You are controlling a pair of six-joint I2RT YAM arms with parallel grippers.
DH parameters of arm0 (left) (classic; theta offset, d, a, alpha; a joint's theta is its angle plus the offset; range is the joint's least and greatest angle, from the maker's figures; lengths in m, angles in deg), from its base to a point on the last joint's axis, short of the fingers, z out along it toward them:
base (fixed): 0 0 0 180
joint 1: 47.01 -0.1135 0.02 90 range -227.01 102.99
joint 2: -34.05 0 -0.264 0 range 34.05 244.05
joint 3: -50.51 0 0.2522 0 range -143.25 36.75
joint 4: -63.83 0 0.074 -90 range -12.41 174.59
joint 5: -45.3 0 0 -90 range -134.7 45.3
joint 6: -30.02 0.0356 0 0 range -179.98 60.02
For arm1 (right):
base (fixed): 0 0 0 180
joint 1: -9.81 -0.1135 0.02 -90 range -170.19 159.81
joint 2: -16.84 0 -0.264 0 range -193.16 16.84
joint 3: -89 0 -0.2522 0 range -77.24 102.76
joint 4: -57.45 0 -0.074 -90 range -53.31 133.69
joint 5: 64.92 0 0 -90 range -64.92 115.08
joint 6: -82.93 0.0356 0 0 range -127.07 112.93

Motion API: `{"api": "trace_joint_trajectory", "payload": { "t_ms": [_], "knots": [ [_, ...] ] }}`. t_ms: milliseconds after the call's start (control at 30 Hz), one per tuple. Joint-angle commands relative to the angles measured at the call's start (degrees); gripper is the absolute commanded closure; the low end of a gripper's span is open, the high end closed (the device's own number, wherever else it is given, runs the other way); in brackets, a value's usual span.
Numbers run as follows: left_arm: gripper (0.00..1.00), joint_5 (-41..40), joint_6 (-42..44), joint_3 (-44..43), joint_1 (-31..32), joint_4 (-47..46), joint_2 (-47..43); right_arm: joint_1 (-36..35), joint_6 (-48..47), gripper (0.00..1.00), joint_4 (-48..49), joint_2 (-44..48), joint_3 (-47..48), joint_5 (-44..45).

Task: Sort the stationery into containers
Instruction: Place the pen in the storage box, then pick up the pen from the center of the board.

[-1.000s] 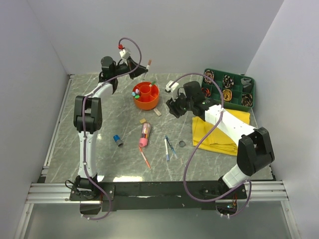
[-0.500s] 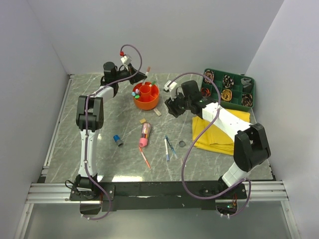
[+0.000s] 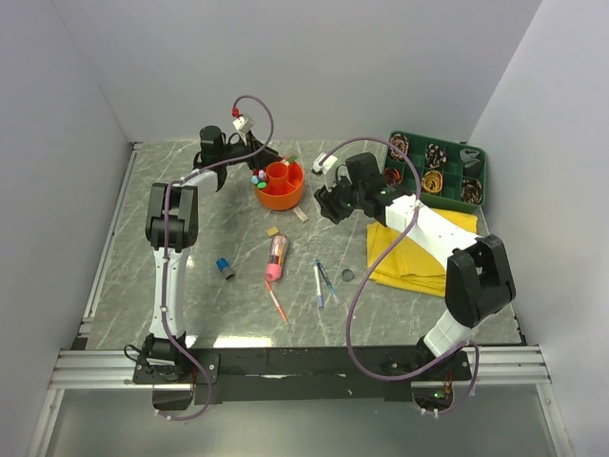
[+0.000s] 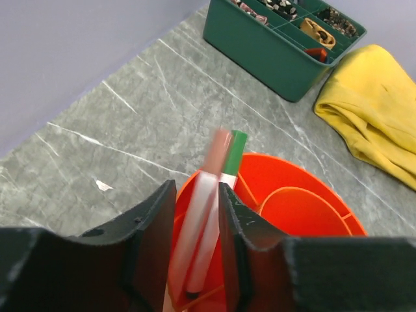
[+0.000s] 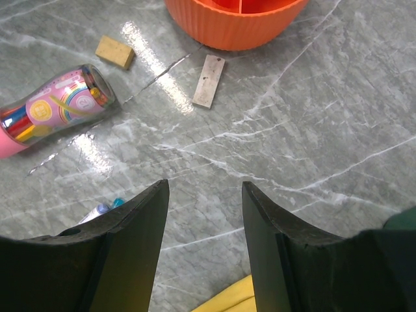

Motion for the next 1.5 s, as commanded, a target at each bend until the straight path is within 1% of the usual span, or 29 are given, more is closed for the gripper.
{"api": "trace_joint_trajectory", "payload": {
  "t_ms": [0,133,367,500,600,633,667,700,733,767,800,867,900,933,967,1000,1033,1067,1100,1133,1200,1233,1267,1300,1333,1367,1400,1433,1467],
  "knots": [
    [0.56,1.00,3.90,1.42,-0.06,-0.15,-4.39,0.39,0.35,0.43,0.82,-0.62,3.09,-0.55],
    [0.51,0.30,5.93,2.74,0.03,-0.15,-6.68,0.31,0.27,0.43,0.73,-0.44,2.83,-0.72],
    [0.45,-1.64,6.19,0.73,-0.06,-1.29,-11.69,0.31,-0.17,0.43,0.56,0.44,3.27,-0.63],
    [0.41,-1.47,8.99,0.63,-0.50,1.86,-16.16,0.31,-0.43,0.43,0.12,1.14,3.70,-0.46],
    [0.40,-1.20,14.53,4.67,-0.68,8.10,-22.31,0.31,-1.05,0.43,-1.63,1.58,5.02,-0.46],
    [0.40,-1.55,19.76,7.99,-0.76,10.55,-26.42,0.39,-2.53,0.43,-2.16,1.84,5.29,-1.07],
    [0.39,-1.81,22.60,9.67,-0.76,16.23,-28.55,0.39,-3.94,0.43,-2.95,2.11,5.46,-1.33],
    [0.39,-2.34,25.33,13.00,-0.68,19.94,-33.18,0.39,-5.87,0.43,-5.74,2.20,6.33,-2.29],
    [0.39,-2.86,30.57,14.60,-0.68,23.11,-35.40,0.39,-10.84,0.43,-7.77,2.02,6.86,-3.44],
    [0.37,-5.22,32.63,16.09,-0.59,30.63,-37.69,0.39,-12.90,0.43,-9.88,1.50,7.65,-5.62],
    [0.37,-6.63,34.47,18.11,-0.24,34.01,-41.71,0.48,-14.57,0.42,-13.82,0.01,9.58,-6.17],
    [0.36,-10.67,37.48,19.26,0.03,43.31,-45.34,0.39,-15.55,0.43,-17.01,-3.06,12.13,-7.39],
    [0.36,-11.47,37.92,20.14,0.20,51.02,-48.49,0.57,-15.38,0.43,-20.68,-4.03,15.45,-8.53],
    [0.36,-11.74,40.27,20.67,0.29,55.53,-50.00,0.74,-17.20,0.43,-22.89,-4.74,16.88,-10.89],
    [0.36,-12.27,41.69,21.46,0.29,58.97,-51.75,0.66,-19.66,0.43,-25.35,-5.27,17.85,-13.27],
    [0.36,-12.71,43.01,24.08,0.20,64.05,-55.51,0.66,-23.43,0.43,-30.68,-5.19,18.38,-18.16],
    [0.36,-13.50,45.28,25.93,0.20,65.32,-57.55,0.57,-32.08,0.43,-32.82,-4.92,17.86,-19.69],
    [0.36,-14.20,46.09,28.04,-0.06,65.77,-59.57,0.40,-35.73,0.43,-33.62,-4.05,16.81,-20.40],
    [0.35,-14.90,46.44,32.50,-0.76,64.20,-63.86,0.05,-39.86,0.43,-35.20,-3.87,14.97,-20.24],
    [0.35,-15.08,45.84,34.72,-1.29,62.54,-65.90,-0.65,-49.82,0.42,-36.96,-3.95,14.52,-19.10],
    [0.34,-16.31,42.77,41.11,-3.39,57.62,-71.51,-4.07,-60.06,0.43,-43.09,-5.01,14.34,-14.80],
    [0.34,-16.66,38.58,42.72,-4.18,52.99,-73.03,-5.05,-67.42,0.43,-44.26,-5.10,14.08,-11.74],
    [0.33,-16.84,36.36,44.22,-5.67,51.37,-74.35,-6.97,-70.72,0.42,-44.88,-4.66,13.64,-11.01],
    [0.33,-17.19,34.34,46.15,-6.03,50.40,-76.53,-7.86,-73.79,0.40,-45.06,-4.31,11.98,-10.31],
    [0.33,-17.63,31.10,46.77,-6.39,49.87,-77.51,-8.82,-79.57,0.39,-44.97,-4.05,10.84,-7.87],
    [0.32,-18.07,29.76,47.21,-6.74,50.21,-78.48,-11.27,-81.97,0.39,-44.10,-3.61,8.56,-6.62],
    [0.32,-18.60,28.53,47.74,-6.92,50.74,-80.40,-12.17,-84.52,0.39,-43.83,-3.52,7.58,-5.65],
    [0.31,-18.60,26.08,48.18,-6.92,50.74,-81.64,-13.04,-90.20,0.40,-43.39,-3.25,6.44,-5.12],
    [0.29,-17.82,24.66,48.88,-9.61,50.39,-82.87,-13.66,-93.30,0.40,-42.26,-2.82,3.99,-4.77]
  ]
}}
